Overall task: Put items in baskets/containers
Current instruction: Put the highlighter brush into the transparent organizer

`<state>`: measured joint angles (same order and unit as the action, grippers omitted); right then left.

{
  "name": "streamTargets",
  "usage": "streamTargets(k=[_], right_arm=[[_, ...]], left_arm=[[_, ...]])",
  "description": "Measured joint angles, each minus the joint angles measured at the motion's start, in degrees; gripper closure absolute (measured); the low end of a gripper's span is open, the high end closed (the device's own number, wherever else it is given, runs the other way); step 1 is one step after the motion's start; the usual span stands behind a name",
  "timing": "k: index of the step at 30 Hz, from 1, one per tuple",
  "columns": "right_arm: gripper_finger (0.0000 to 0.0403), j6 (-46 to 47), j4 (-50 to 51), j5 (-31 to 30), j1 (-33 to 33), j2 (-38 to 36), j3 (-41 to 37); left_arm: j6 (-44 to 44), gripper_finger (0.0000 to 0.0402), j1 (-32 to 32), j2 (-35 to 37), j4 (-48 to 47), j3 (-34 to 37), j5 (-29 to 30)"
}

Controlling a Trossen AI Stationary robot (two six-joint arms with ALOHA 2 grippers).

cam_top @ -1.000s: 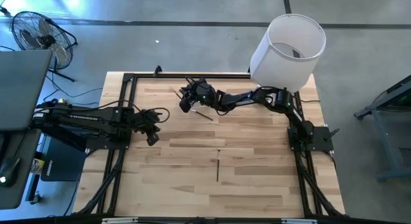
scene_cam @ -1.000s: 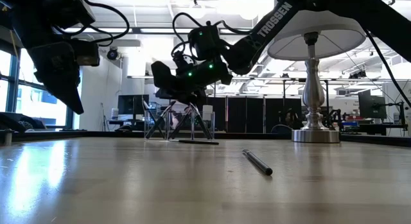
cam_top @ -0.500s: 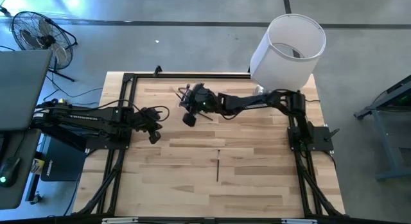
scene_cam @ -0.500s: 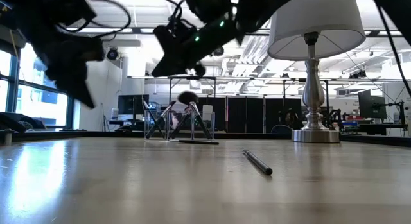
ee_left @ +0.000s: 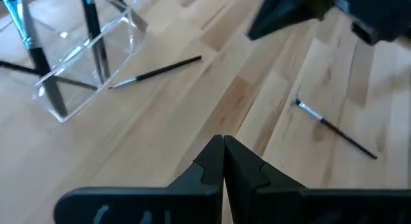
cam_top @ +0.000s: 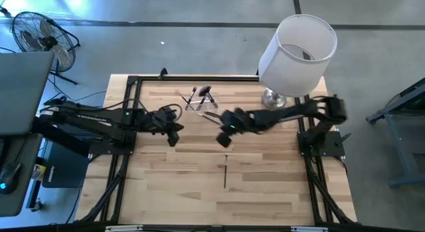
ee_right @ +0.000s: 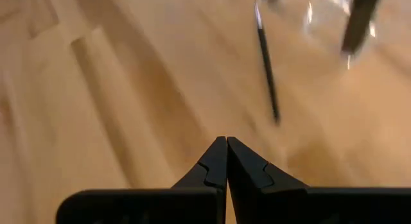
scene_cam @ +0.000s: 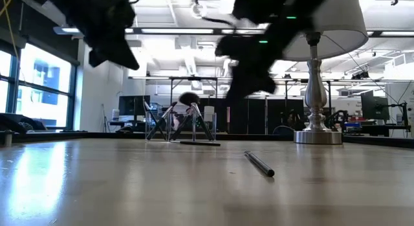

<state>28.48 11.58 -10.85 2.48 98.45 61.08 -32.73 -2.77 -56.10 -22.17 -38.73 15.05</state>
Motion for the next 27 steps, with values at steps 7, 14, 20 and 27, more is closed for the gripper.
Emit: streamTargets(k=[7,14,20,27], right_arm=[[0.0402,12.78,-2.99,-4.35,-6.59,-16.24,-19.16],[0.0402,19.61,-2.93,-10.30,-12.98,-27.36,-28.29],[0.0403,19.64,-2.38,-10.17,-15.68,-29.48,-31.01],[0.0403,19.55,0.52,-11.21,-18.17,-29.48,-31.32]], left_arm=[[-4.56,0.0402,-4.60,-14.84,-1.21,-11.36,3.62],[-13.77,0.0402,-4.86,-31.12,-7.12,-26.36,2.06],[-23.83,0.0402,-4.78,-44.29,-19.94,-42.77,1.70],[-20.98,0.0390,-4.76,-54.06,-25.33,-57.84,-0.83]])
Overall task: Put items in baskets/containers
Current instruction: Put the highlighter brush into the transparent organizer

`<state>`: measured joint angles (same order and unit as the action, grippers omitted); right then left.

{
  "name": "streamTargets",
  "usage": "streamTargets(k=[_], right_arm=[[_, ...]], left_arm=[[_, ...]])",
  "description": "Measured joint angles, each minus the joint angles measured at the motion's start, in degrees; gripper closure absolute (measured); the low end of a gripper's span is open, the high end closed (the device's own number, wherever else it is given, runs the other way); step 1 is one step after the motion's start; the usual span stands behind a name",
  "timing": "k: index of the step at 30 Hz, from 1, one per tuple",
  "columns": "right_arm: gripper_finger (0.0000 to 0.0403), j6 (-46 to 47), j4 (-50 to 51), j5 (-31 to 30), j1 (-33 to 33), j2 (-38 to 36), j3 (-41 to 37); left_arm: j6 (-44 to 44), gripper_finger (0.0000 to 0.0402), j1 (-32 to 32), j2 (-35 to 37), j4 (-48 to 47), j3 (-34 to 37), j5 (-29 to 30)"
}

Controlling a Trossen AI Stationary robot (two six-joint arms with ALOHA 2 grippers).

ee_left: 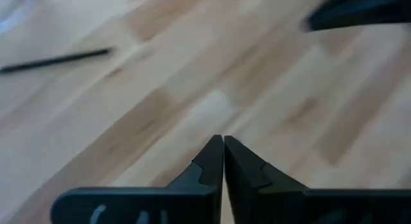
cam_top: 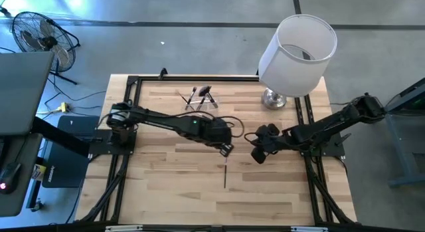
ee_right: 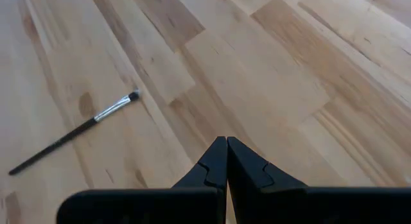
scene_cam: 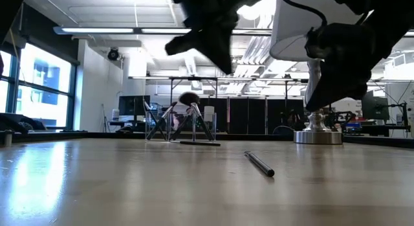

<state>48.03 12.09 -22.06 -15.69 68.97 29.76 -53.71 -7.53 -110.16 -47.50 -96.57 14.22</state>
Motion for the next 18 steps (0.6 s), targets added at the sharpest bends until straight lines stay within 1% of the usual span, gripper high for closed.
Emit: streamTargets(k=[3,7,9,11,13,15,18], right_arm=[[0.0403,-0.02,0.32,-0.11,-0.94,0.00,0.02],[0.0403,0.25,0.83,-0.60,-2.06,0.02,0.04],[0.0403,0.82,1.18,-1.29,-2.65,0.02,0.04],[0.0403,0.93,1.31,-1.76,-3.29,0.02,0.04],[0.0403,0.98,1.68,-1.80,-3.74,0.02,0.04],[0.0403,1.03,2.18,-1.80,-4.12,0.02,0.04],[0.0403,1.03,2.48,-1.80,-4.39,0.02,0.05]], left_arm=[[2.13,0.0373,-0.02,-2.59,1.04,-3.91,-0.26],[4.19,0.0339,0.00,-4.21,1.87,-6.59,-0.49],[4.16,0.0320,0.00,-5.07,4.51,-6.90,-0.51],[3.89,0.0305,0.00,-5.45,4.79,-6.52,-0.58],[3.88,0.0294,0.00,-5.76,8.39,-6.64,-0.92],[3.88,0.0288,0.00,-6.83,12.15,-6.93,-2.02],[3.42,0.0287,0.00,-7.55,12.30,-6.39,-5.30]])
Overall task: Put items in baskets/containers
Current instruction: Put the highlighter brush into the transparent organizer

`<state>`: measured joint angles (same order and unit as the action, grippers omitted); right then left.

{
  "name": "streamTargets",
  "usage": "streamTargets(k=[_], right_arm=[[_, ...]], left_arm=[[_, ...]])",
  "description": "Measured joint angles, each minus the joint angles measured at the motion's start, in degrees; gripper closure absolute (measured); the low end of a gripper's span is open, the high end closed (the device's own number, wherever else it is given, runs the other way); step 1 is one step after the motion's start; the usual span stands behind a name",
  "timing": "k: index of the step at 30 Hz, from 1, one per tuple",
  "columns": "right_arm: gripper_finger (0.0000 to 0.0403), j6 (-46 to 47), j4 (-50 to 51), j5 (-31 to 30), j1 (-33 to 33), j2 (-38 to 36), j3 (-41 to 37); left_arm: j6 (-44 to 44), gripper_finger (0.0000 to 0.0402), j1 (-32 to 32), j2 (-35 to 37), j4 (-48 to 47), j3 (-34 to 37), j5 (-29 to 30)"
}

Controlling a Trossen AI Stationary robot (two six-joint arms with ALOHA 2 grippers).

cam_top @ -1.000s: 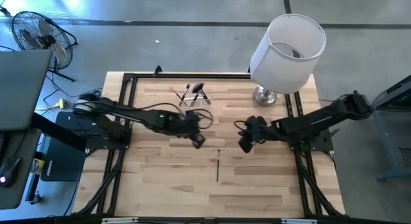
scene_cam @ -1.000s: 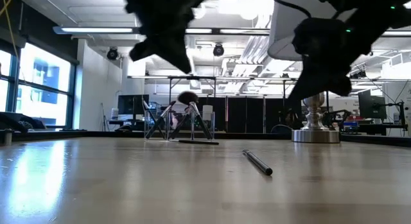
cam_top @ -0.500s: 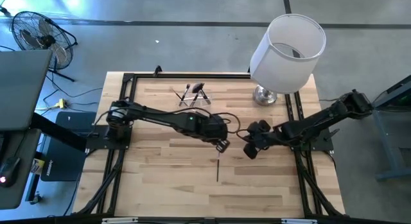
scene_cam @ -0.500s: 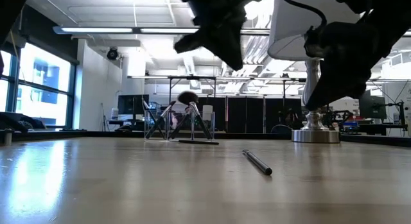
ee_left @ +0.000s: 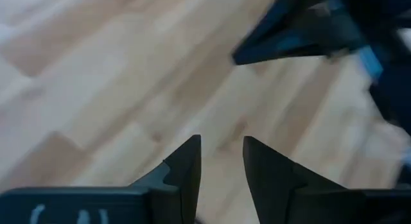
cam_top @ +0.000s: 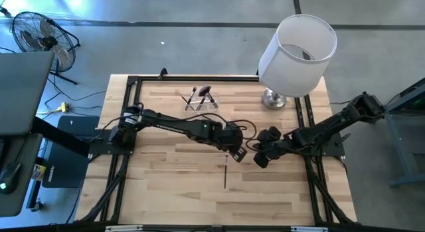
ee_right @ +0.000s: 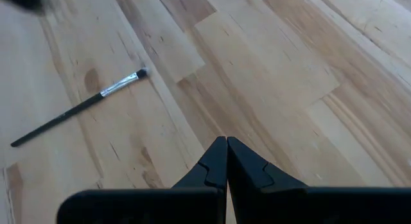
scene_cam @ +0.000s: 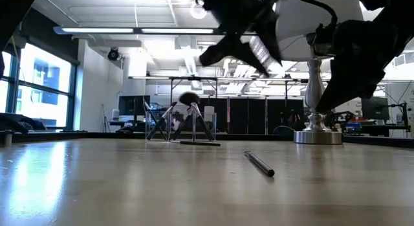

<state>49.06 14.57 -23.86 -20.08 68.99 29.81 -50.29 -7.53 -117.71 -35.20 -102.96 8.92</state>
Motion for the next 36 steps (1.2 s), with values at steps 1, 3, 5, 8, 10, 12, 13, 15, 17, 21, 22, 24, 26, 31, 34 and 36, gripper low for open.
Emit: streamTargets(k=[1,3,5,8,10,12,13,15,17,21,22,24,26,31,34,36], right_arm=[[0.0403,0.01,0.08,0.14,0.00,0.00,0.00],[0.0403,0.47,0.56,0.14,0.00,0.00,0.00],[0.0403,1.08,0.79,0.20,0.00,0.02,0.00],[0.0403,1.51,1.00,0.28,0.00,0.02,0.00],[0.0403,1.51,1.11,0.16,0.01,0.02,0.00],[0.0403,1.53,1.09,0.17,-0.02,0.02,0.00],[0.0403,1.51,1.04,0.07,-0.03,0.02,0.00],[0.0403,1.63,1.04,-0.02,-0.24,0.02,0.01],[0.0403,2.32,1.03,-0.09,-0.24,0.02,0.02],[0.0403,3.55,1.09,-0.21,-0.24,0.02,0.02],[0.0403,3.63,1.07,-0.23,-0.24,0.02,0.02],[0.0403,3.67,1.04,-0.16,-0.24,0.02,0.02],[0.0403,3.67,0.98,-0.06,-0.24,0.02,0.02],[0.0403,4.94,0.74,0.07,-0.24,0.02,0.02],[0.0403,4.94,0.61,0.18,-0.24,0.02,0.02],[0.0403,4.94,0.59,0.18,-0.24,0.02,0.02]], left_arm=[[-1.28,0.0287,0.00,0.00,0.89,-0.08,-0.87],[-5.25,0.0287,0.00,-0.96,1.42,-0.61,-0.92],[-8.66,0.0287,-0.02,-1.77,-1.35,-0.22,-0.52],[-12.75,0.0287,0.01,-2.22,-4.50,-0.05,-0.63],[-15.48,0.0287,0.32,-3.10,-5.19,-0.61,-0.74],[-16.42,0.0286,0.39,-3.82,-8.79,-0.08,-1.80],[-16.45,0.0286,0.42,-4.12,-9.25,0.13,-2.76],[-16.62,0.0286,0.46,-5.44,-7.46,-0.44,-3.69],[-17.16,0.0286,0.44,-6.50,-7.51,-0.43,-4.16],[-17.45,0.0286,0.39,-8.32,-6.38,-0.42,-6.21],[-17.43,0.0286,0.39,-8.53,-6.60,-0.49,-6.38],[-17.10,0.0286,0.39,-8.85,-8.54,-0.13,-6.41],[-17.02,0.0286,0.39,-9.49,-7.56,-0.15,-6.37],[-16.83,0.0286,0.39,-11.37,-7.61,-0.22,-6.96],[-16.86,0.0286,0.39,-12.59,-6.76,-0.48,-8.18],[-16.65,0.0286,0.37,-12.46,-7.95,-0.47,-8.34]])
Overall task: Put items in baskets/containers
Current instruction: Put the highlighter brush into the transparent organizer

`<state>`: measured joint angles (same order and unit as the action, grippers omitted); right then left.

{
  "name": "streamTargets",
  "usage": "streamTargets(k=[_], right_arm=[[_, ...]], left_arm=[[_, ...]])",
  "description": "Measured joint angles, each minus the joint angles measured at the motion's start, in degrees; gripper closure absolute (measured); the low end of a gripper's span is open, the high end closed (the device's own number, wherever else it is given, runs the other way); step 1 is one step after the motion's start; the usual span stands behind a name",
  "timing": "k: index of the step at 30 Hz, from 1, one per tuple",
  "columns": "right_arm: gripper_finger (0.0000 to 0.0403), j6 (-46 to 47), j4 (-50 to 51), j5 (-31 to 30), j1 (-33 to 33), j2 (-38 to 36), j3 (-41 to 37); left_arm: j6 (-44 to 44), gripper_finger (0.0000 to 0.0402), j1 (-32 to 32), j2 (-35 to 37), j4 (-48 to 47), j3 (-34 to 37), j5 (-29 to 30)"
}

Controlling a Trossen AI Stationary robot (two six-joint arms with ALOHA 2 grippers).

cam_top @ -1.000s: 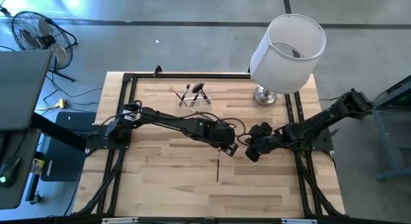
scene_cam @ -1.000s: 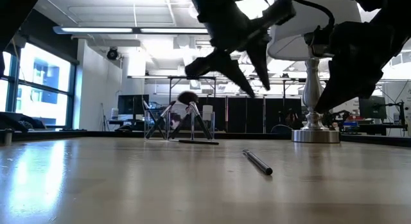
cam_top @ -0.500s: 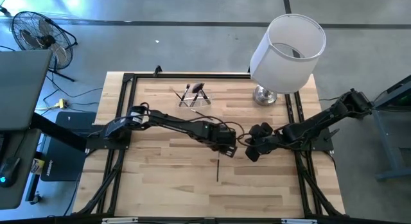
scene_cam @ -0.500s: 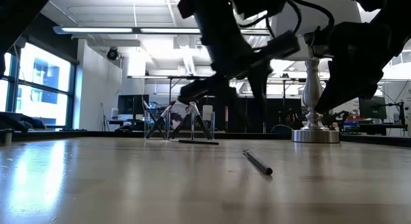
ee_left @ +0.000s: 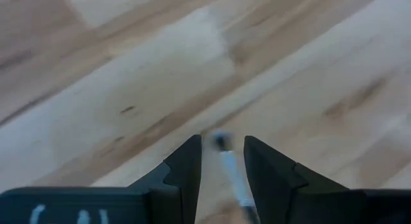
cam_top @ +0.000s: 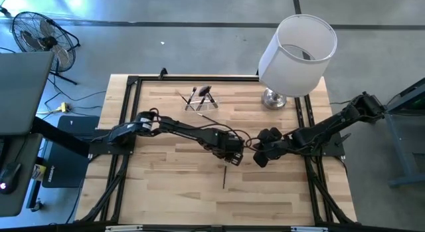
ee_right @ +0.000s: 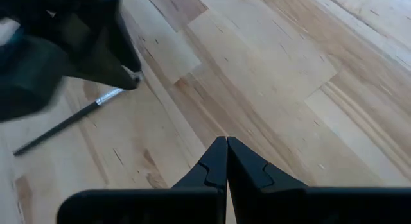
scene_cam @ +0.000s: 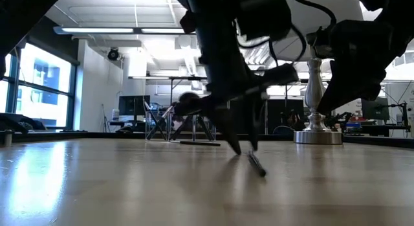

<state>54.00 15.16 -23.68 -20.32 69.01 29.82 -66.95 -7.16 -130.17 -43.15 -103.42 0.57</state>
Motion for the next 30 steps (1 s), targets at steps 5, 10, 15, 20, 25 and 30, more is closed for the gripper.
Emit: streamTargets(k=[5,10,15,20,25,30], right_arm=[[0.0403,0.00,-0.09,-0.02,0.00,0.00,0.00],[0.0403,0.00,0.00,-0.24,0.00,0.00,0.00],[0.0403,-0.01,-0.02,-0.44,0.00,0.00,0.00],[0.0403,0.00,-0.02,-0.44,0.00,0.00,0.00],[0.0403,0.00,-0.02,-0.44,0.00,0.00,0.00],[0.0403,0.00,-0.04,-0.44,0.00,0.00,0.00]], left_arm=[[2.41,0.0287,-0.05,-0.08,-0.63,0.12,2.09],[6.48,0.0309,-0.09,-0.13,-0.81,0.14,3.18],[11.86,0.0382,-0.04,-0.16,-1.42,0.22,3.35],[16.03,0.0393,0.06,-0.17,-1.82,0.21,2.77],[18.97,0.0399,0.89,-0.19,-2.37,0.16,1.40],[25.09,0.0400,1.20,1.03,-3.49,0.49,2.87]])
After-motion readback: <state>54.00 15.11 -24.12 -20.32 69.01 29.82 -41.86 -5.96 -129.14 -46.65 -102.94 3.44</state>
